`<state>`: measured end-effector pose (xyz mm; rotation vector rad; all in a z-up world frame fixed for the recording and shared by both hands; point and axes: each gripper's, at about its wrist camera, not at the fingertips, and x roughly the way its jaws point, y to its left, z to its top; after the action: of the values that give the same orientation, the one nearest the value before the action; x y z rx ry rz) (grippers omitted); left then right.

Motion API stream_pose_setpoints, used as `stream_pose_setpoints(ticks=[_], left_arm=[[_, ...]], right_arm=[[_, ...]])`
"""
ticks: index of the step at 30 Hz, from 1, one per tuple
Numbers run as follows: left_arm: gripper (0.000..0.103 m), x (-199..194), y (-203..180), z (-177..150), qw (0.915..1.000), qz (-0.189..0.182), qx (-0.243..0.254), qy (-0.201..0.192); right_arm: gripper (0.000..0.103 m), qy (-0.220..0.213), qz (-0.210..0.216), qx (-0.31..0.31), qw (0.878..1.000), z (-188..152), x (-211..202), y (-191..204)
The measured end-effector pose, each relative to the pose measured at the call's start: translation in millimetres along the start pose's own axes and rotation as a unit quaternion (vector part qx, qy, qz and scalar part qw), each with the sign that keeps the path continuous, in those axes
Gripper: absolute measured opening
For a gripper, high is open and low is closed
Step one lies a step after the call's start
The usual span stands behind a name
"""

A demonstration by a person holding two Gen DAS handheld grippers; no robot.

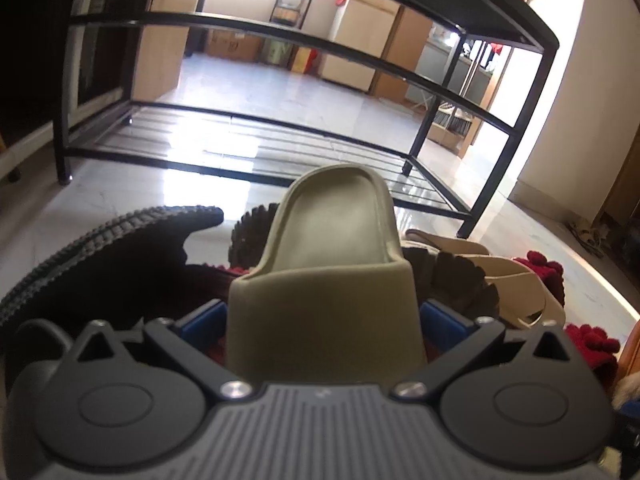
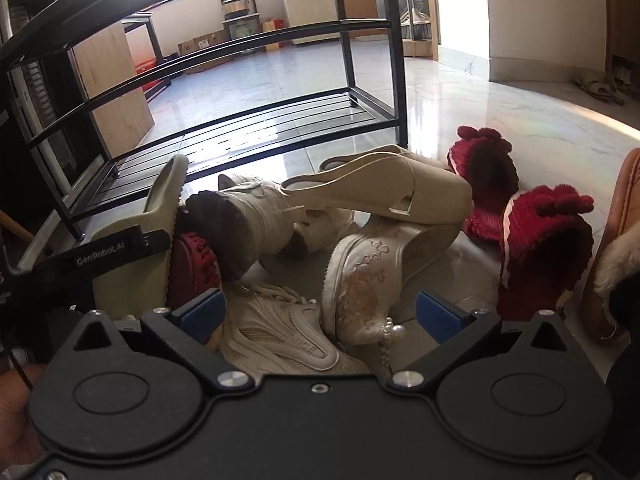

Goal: Organize scattered shoes
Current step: 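Lift the olive-beige slide sandal out of the heap with the left tool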

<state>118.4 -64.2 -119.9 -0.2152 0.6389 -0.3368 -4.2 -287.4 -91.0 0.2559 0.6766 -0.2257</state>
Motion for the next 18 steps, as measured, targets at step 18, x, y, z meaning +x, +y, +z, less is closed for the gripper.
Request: stream_pose_setpoints(ticks=[18], left_arm=[[0.098, -65, -22, 0, 0.9976, -0.011, 0.063, -0.026]], right_arm=[[0.103, -0.033, 0.009, 0.000, 0.999, 18, -31, -2]])
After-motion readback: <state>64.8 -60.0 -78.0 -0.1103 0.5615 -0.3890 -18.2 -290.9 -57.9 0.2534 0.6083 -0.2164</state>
